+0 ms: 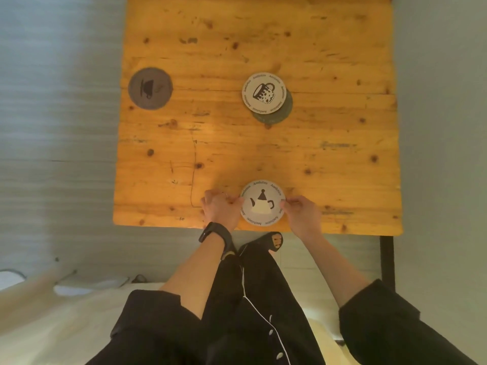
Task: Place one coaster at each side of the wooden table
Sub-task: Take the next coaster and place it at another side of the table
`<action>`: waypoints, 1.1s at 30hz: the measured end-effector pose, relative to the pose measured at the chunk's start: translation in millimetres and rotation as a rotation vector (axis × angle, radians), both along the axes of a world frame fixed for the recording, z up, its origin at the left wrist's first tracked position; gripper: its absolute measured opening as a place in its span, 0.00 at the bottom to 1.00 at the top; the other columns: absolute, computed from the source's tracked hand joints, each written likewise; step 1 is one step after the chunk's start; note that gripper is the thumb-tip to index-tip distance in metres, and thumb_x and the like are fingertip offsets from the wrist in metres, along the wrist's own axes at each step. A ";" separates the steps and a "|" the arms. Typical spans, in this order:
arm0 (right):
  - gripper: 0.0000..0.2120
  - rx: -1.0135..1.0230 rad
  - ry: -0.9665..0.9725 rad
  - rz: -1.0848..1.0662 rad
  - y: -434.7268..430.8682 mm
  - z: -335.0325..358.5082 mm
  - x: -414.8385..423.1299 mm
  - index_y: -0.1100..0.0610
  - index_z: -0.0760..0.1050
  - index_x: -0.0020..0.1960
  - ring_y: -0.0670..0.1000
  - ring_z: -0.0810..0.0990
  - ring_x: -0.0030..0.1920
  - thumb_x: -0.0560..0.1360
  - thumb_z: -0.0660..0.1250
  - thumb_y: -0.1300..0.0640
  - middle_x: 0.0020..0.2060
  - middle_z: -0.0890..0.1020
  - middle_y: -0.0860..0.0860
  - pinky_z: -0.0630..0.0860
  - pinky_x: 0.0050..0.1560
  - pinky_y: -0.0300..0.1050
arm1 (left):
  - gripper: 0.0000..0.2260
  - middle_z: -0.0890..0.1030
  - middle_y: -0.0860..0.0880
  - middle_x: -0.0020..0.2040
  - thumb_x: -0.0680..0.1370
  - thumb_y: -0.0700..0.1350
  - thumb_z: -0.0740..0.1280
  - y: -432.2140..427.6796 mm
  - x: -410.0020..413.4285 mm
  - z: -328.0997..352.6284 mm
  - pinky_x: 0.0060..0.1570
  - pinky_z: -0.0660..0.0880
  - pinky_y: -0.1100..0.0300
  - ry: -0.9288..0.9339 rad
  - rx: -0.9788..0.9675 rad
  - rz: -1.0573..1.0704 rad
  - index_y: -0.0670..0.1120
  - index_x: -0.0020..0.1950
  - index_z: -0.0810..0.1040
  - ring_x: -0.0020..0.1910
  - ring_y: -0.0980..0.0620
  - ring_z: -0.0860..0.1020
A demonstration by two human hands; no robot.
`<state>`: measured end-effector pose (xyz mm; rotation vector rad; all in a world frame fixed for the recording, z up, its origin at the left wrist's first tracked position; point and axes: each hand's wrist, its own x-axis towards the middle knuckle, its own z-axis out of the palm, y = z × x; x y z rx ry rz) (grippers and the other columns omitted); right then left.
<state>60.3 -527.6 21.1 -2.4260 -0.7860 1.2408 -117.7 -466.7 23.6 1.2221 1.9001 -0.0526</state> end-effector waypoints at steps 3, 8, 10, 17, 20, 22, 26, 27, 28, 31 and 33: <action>0.12 -0.016 -0.033 -0.002 5.3 -4.1 -1.9 0.53 0.81 0.57 0.48 0.76 0.44 0.78 0.68 0.49 0.50 0.85 0.49 0.69 0.40 0.41 | 0.08 0.65 0.50 0.70 0.73 0.56 0.70 0.8 4.3 -0.9 0.64 0.63 0.44 0.034 0.018 0.039 0.54 0.45 0.83 0.69 0.43 0.62; 0.12 -0.015 -0.110 0.038 6.3 -4.8 -3.1 0.54 0.82 0.57 0.54 0.83 0.52 0.78 0.68 0.50 0.51 0.87 0.50 0.72 0.45 0.41 | 0.07 0.65 0.52 0.70 0.74 0.54 0.68 -3.9 10.1 -5.6 0.69 0.58 0.42 0.106 0.090 -0.060 0.54 0.46 0.83 0.70 0.45 0.62; 0.12 -0.007 -0.132 0.049 4.7 -4.0 -4.1 0.54 0.82 0.58 0.55 0.84 0.52 0.78 0.67 0.51 0.51 0.87 0.51 0.72 0.44 0.41 | 0.07 0.64 0.52 0.70 0.75 0.53 0.67 -6.8 12.0 -6.5 0.70 0.57 0.41 0.124 0.096 -0.079 0.54 0.46 0.83 0.71 0.46 0.61; 0.12 -0.018 -0.217 0.107 5.2 -2.5 -8.5 0.53 0.81 0.57 0.56 0.83 0.50 0.79 0.66 0.49 0.49 0.87 0.51 0.70 0.41 0.41 | 0.06 0.64 0.51 0.71 0.76 0.53 0.68 -10.0 12.0 -12.2 0.69 0.56 0.37 0.129 0.144 -0.123 0.52 0.46 0.82 0.72 0.44 0.59; 0.11 -0.011 -0.285 0.163 5.0 -4.6 -11.2 0.52 0.81 0.56 0.58 0.83 0.49 0.79 0.64 0.49 0.47 0.86 0.52 0.70 0.40 0.43 | 0.07 0.65 0.51 0.71 0.75 0.55 0.68 -11.4 10.6 -14.5 0.69 0.56 0.38 0.144 0.159 -0.137 0.53 0.46 0.82 0.72 0.44 0.60; 0.11 -0.003 -0.337 0.209 2.9 -8.7 -13.7 0.52 0.79 0.56 0.58 0.81 0.51 0.79 0.63 0.48 0.48 0.85 0.52 0.70 0.41 0.45 | 0.08 0.66 0.51 0.70 0.75 0.56 0.68 -13.5 7.7 -16.5 0.69 0.56 0.37 0.161 0.178 -0.174 0.54 0.48 0.81 0.71 0.44 0.60; 0.11 0.115 -0.451 0.367 -4.0 -13.1 -16.2 0.55 0.74 0.60 0.59 0.75 0.54 0.81 0.62 0.52 0.56 0.77 0.55 0.72 0.41 0.48 | 0.16 0.67 0.46 0.71 0.78 0.56 0.64 -14.0 0.6 -20.6 0.69 0.56 0.33 0.226 0.204 -0.360 0.55 0.64 0.75 0.72 0.40 0.61; 0.10 0.143 -0.472 0.439 -5.7 -14.3 -16.4 0.55 0.74 0.61 0.59 0.75 0.54 0.81 0.61 0.54 0.57 0.77 0.55 0.74 0.40 0.49 | 0.16 0.66 0.46 0.72 0.79 0.56 0.62 -14.2 -0.1 -20.9 0.70 0.55 0.31 0.229 0.199 -0.418 0.56 0.67 0.73 0.72 0.39 0.60; 0.10 0.150 -0.486 0.507 -7.1 -15.3 -16.8 0.55 0.74 0.61 0.59 0.76 0.53 0.81 0.61 0.55 0.57 0.77 0.54 0.75 0.39 0.50 | 0.16 0.66 0.47 0.72 0.80 0.56 0.60 -15.1 -1.2 -21.0 0.70 0.54 0.30 0.234 0.192 -0.475 0.56 0.68 0.72 0.73 0.40 0.59; 0.12 0.090 -0.519 0.616 -4.3 -14.1 -16.6 0.55 0.75 0.61 0.58 0.77 0.51 0.79 0.62 0.57 0.55 0.78 0.53 0.77 0.39 0.51 | 0.16 0.66 0.50 0.71 0.81 0.56 0.57 -14.2 -6.0 -19.7 0.71 0.51 0.29 0.271 0.208 -0.597 0.58 0.67 0.73 0.72 0.42 0.60; 0.13 0.047 -0.519 0.632 6.1 -9.3 -14.9 0.54 0.75 0.61 0.58 0.75 0.53 0.78 0.63 0.54 0.54 0.79 0.53 0.78 0.45 0.52 | 0.16 0.66 0.50 0.71 0.80 0.57 0.55 -3.0 -10.1 -19.7 0.72 0.50 0.33 0.252 0.241 -0.626 0.58 0.65 0.74 0.72 0.44 0.61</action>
